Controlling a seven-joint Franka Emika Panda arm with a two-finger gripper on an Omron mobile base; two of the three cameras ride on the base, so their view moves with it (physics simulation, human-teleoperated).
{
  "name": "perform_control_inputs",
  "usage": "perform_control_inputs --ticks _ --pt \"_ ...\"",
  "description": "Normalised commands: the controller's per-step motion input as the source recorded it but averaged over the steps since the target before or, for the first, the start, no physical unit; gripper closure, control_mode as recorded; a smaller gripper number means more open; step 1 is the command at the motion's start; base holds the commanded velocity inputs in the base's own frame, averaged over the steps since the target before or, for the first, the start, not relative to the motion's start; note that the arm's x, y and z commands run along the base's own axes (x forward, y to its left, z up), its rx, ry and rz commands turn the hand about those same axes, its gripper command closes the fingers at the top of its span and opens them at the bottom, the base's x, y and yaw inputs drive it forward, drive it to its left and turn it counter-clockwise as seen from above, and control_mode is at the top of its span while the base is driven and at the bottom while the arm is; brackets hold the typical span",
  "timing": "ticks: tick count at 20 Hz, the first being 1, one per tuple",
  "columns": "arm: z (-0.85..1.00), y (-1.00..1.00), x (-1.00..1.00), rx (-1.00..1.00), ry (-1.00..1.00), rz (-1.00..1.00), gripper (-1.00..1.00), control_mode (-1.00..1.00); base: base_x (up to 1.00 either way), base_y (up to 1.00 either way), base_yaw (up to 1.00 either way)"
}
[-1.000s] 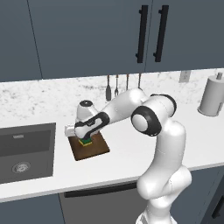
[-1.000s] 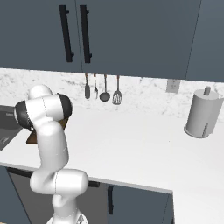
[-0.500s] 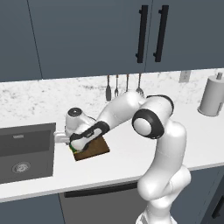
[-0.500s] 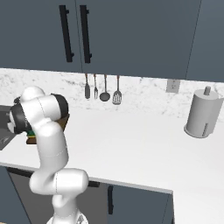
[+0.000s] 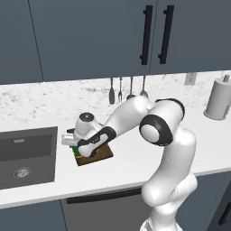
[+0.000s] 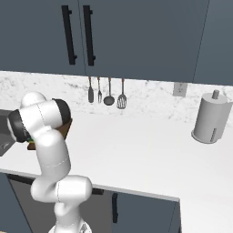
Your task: Pick up the sponge from the counter and clean the cutting board by briefly scrubbing or pressing down on the cutting board. Once finished, release the sponge.
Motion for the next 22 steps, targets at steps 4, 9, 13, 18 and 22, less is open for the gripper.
perform_control_inputs --ticks 4,9,13,18,22 --pt "-0.21 -0.18 -0.36 0.0 0.0 -0.03 1.0 -1.0 0.0 0.0 0.0" --pt "-0.21 -0.24 -0.15 0.0 0.0 0.0 1.0 -1.0 0.0 0.0 0.0" --pt "-0.15 -0.24 0.0 -0.01 0.0 0.0 1.0 -1.0 0.0 0.0 0.0" --pt "-0.19 -0.29 0.0 -0.12 0.0 0.0 1.0 -1.0 0.0 0.0 0.0" --pt "-0.31 -0.44 0.0 -0.21 0.0 0.0 1.0 -1.0 0.0 0.0 0.0"
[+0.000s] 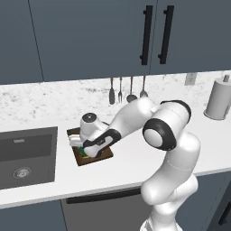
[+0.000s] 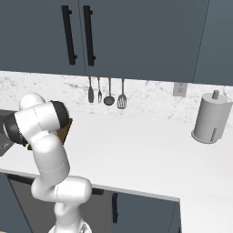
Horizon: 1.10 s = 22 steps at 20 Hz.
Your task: Pick up the sponge from the counter and clean the cutting board by briefly scrubbing or pressing down on the cutting board. Once finished, release the sponge.
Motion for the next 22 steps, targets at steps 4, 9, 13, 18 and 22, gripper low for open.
perform_control_inputs --ticks 4,9,13,18,22 --pt "-0.4 -0.54 0.0 -0.14 0.0 0.0 1.0 -1.0 0.0 0.0 0.0" --pt "-0.5 -0.75 -0.23 -0.03 -0.02 0.02 1.0 -1.0 0.0 0.0 0.0" --pt "-0.55 -0.99 -0.76 0.09 -0.14 0.08 1.0 -1.0 0.0 0.0 0.0" --pt "-0.45 -1.0 -0.73 0.06 -0.17 0.1 1.0 -1.0 0.0 0.0 0.0" --pt "-0.29 -0.96 -0.1 0.06 -0.06 0.12 1.0 -1.0 0.0 0.0 0.0"
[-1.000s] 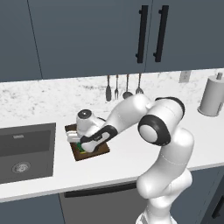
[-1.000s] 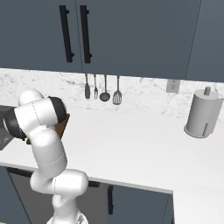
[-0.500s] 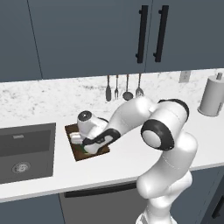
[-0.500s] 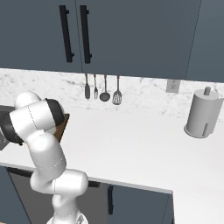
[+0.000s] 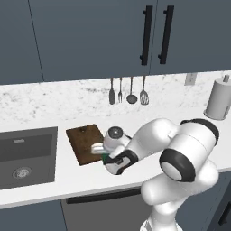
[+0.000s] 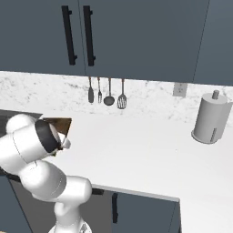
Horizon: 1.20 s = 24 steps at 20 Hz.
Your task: Pick up the sponge from the counter and clean the cutting board by briefly scrubbing or pressing down on the cutting board. Once finished, release the sponge.
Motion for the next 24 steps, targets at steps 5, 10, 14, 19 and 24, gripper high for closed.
perform_control_inputs --ticks 5,10,14,19,24 --pt "-0.05 -0.78 0.86 0.11 0.0 0.11 1.0 -1.0 0.0 0.0 0.0" --pt "0.0 -0.69 0.24 0.04 -0.01 0.09 1.0 -1.0 0.0 0.0 0.0" --pt "-0.01 -0.75 -0.37 -0.09 -0.13 0.11 1.0 -1.0 0.0 0.0 0.0" --pt "0.0 -0.66 -0.3 -0.15 -0.12 0.1 1.0 -1.0 0.0 0.0 0.0" --pt "0.0 -0.19 0.61 -0.11 0.04 0.05 -1.0 -1.0 0.0 0.0 0.0"
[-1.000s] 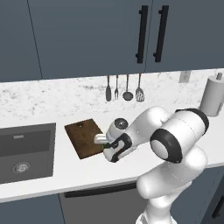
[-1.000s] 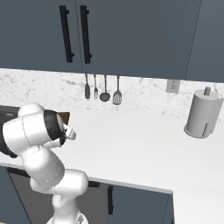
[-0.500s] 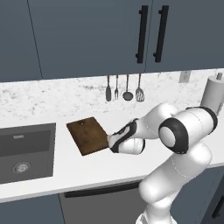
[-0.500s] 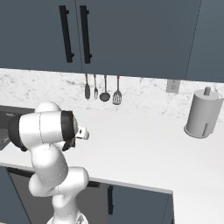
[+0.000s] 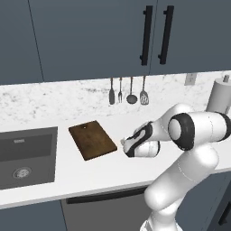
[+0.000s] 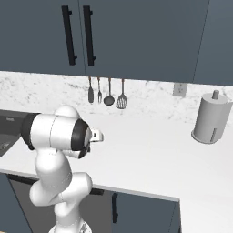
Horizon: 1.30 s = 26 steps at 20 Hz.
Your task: Pick up the sponge from the counter and clean the cutting board by briefly scrubbing or pressing down on the cutting board. Once finished, release the sponge.
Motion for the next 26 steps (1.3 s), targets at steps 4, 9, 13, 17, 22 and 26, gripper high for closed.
perform_control_inputs --ticks 4,9,13,17,22,26 --pt "-0.01 0.0 0.18 0.0 0.01 0.0 -1.0 -1.0 0.0 0.0 0.0" --pt "0.09 0.0 -0.32 0.0 -0.05 -0.02 -1.0 -1.0 0.0 0.0 0.0" --pt "0.72 0.0 -0.64 0.11 -0.13 0.0 -1.0 -1.0 0.0 0.0 0.0" --pt "1.0 0.0 -0.51 0.07 -0.15 0.0 -1.0 -1.0 0.0 0.0 0.0" --pt "1.0 0.0 -0.45 0.08 0.0 0.01 -1.0 -1.0 0.0 0.0 0.0" --pt "1.0 0.0 -0.88 0.05 0.36 0.0 -1.0 -1.0 0.0 0.0 0.0"
